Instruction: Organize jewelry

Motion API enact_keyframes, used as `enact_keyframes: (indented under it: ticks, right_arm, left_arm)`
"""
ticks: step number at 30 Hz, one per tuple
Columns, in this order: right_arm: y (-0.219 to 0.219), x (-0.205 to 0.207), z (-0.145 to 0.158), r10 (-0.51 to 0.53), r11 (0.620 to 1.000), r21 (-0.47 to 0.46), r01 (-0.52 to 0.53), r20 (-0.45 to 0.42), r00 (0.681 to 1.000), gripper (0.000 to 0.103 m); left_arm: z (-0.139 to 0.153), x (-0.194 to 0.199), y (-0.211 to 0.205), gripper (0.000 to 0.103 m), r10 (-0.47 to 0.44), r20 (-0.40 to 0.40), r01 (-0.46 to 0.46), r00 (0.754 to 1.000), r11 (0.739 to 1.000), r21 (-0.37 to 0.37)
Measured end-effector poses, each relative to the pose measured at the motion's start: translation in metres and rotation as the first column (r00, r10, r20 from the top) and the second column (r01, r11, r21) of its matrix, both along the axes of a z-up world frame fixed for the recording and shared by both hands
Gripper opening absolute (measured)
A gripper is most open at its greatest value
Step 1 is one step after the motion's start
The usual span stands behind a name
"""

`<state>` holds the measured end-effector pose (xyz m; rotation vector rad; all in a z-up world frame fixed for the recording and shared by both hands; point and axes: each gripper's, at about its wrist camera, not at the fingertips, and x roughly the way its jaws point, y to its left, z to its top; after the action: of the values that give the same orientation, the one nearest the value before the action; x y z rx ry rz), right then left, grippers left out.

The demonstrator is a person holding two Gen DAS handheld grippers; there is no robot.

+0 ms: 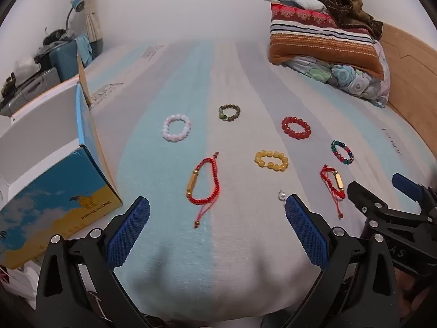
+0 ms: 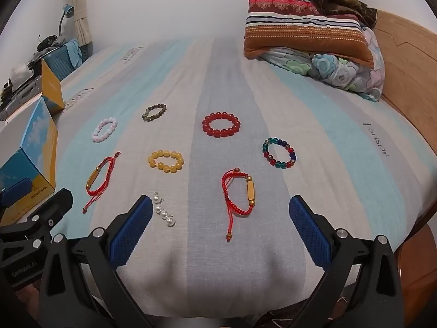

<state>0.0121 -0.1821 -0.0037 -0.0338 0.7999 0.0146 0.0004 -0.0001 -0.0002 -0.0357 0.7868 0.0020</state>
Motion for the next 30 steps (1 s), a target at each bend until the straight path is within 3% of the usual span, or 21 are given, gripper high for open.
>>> enact_keyframes:
  ticks: [30]
  right_arm:
    - [0.0031,-0.0016,0.0,0.008,1.0,-0.006,-0.008,0.006,1.0,0.096]
  left_arm:
    - [0.0078,-0.0027,-0.0026,0.097,0.037,-0.002,-0.037,0.999,0.999,0.026]
